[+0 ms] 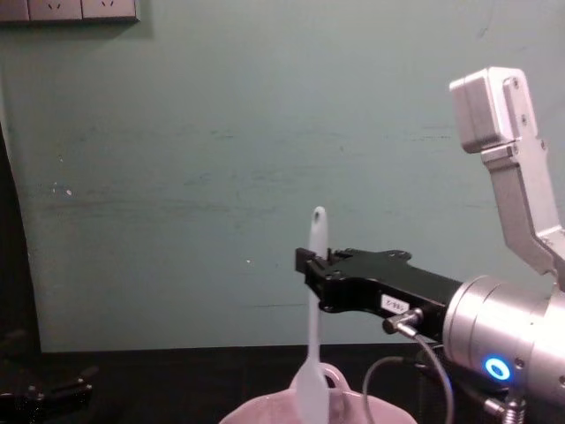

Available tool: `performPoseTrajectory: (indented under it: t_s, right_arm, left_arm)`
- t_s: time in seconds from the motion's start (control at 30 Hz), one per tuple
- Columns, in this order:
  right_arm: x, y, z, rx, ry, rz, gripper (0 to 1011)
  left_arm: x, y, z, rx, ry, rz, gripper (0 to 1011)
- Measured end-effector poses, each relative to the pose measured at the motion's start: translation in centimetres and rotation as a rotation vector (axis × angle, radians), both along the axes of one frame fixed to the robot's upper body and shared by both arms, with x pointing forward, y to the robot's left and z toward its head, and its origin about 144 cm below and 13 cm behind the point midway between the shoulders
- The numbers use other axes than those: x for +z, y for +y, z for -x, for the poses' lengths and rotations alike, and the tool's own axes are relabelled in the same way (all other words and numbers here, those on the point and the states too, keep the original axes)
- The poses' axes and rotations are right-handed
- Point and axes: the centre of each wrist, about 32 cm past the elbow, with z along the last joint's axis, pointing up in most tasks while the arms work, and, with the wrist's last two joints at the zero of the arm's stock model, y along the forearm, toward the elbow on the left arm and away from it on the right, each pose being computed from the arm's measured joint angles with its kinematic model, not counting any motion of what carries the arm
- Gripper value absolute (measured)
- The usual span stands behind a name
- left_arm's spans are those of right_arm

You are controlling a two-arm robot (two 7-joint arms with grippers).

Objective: Use the one hand to pick up the spoon and stir the clear water in the bowl.

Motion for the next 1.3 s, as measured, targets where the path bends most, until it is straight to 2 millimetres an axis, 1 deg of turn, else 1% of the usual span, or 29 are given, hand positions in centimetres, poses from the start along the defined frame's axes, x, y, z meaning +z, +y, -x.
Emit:
performPoseTrajectory:
  t_s: [0.13,0.3,0.57,0.73,0.87,1.03,1.2,1.3]
  right_arm:
    - [0.5,-0.9,-0.1,-0.029,-0.026,0.031,113]
    - [1.4,-2.2,0.4,-0.031,-0.006,0.067,113]
    - [2.4,-3.9,2.1,0.023,0.094,0.092,113]
    - [2.9,-4.2,3.4,0.076,0.126,0.077,113]
    - [3.2,-3.7,4.6,0.131,0.137,0.055,113]
    - [2.8,-2.6,5.2,0.179,0.167,0.039,113]
    - [2.0,-1.1,4.7,0.199,0.183,0.019,113]
    - [1.4,0.0,3.7,0.181,0.172,0.007,113]
  left_arm:
    - [0.0,0.0,0.0,0.0,0.0,0.0,1011]
    - [0.0,0.0,0.0,0.0,0.0,0.0,1011]
    - [0.0,0.0,0.0,0.0,0.0,0.0,1011]
    - [0.0,0.0,0.0,0.0,0.0,0.0,1011]
    - [0.0,0.0,0.0,0.0,0.0,0.0,1011]
    - [0.0,0.0,0.0,0.0,0.0,0.0,1011]
    - [0.0,0.0,0.0,0.0,0.0,0.0,1011]
    - [0.0,0.0,0.0,0.0,0.0,0.0,1011]
